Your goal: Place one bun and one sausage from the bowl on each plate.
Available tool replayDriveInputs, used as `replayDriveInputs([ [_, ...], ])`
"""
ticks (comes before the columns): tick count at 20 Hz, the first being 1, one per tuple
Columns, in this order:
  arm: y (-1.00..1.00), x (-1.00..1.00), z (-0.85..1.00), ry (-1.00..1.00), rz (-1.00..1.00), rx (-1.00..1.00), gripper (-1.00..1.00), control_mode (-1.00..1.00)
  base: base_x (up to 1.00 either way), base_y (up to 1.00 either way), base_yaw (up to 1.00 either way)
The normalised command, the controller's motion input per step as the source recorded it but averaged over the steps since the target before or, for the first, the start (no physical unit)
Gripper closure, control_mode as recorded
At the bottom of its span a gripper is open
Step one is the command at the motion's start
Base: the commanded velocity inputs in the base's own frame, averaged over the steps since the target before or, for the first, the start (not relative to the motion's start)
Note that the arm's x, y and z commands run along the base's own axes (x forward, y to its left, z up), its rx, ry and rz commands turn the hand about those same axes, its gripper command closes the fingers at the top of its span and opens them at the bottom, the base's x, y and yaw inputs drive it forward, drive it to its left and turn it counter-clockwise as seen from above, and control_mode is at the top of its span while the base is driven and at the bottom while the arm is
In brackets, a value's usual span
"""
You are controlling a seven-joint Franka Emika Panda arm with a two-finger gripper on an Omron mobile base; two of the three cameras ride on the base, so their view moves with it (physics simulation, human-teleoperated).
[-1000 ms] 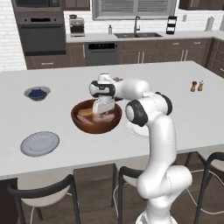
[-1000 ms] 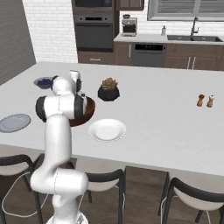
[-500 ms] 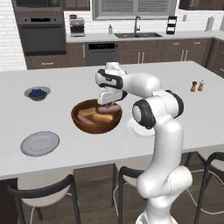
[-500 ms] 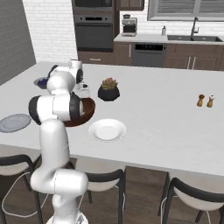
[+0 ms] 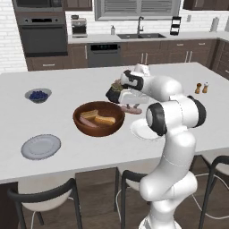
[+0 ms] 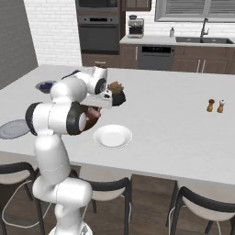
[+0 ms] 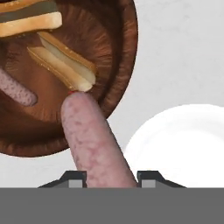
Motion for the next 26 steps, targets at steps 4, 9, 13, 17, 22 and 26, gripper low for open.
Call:
replayDriveInputs([
  [4, -0.52, -0.09, -0.01, 0.0, -0.35, 0.0, 1.0, -1.0, 0.0, 0.0, 0.0],
  [9, -0.24, -0.2, -0.51, -0.02, -0.14, -0.05, 1.0, -1.0, 0.0, 0.0, 0.0],
  [13, -0.22, -0.1, -0.51, -0.1, -0.15, -0.06, 1.0, -1.0, 0.0, 0.0, 0.0],
  [17, -0.22, -0.14, -0.39, -0.11, -0.12, -0.04, 1.0, -1.0, 0.0, 0.0, 0.0],
  [22, -0.07, -0.04, -0.37, -0.06, -0.05, -0.01, 1.0, -1.0, 0.0, 0.0, 0.0],
  [26, 0.0, 0.0, -0.27, 0.0, 0.0, 0.0, 1.0, -1.0, 0.0, 0.0, 0.0],
])
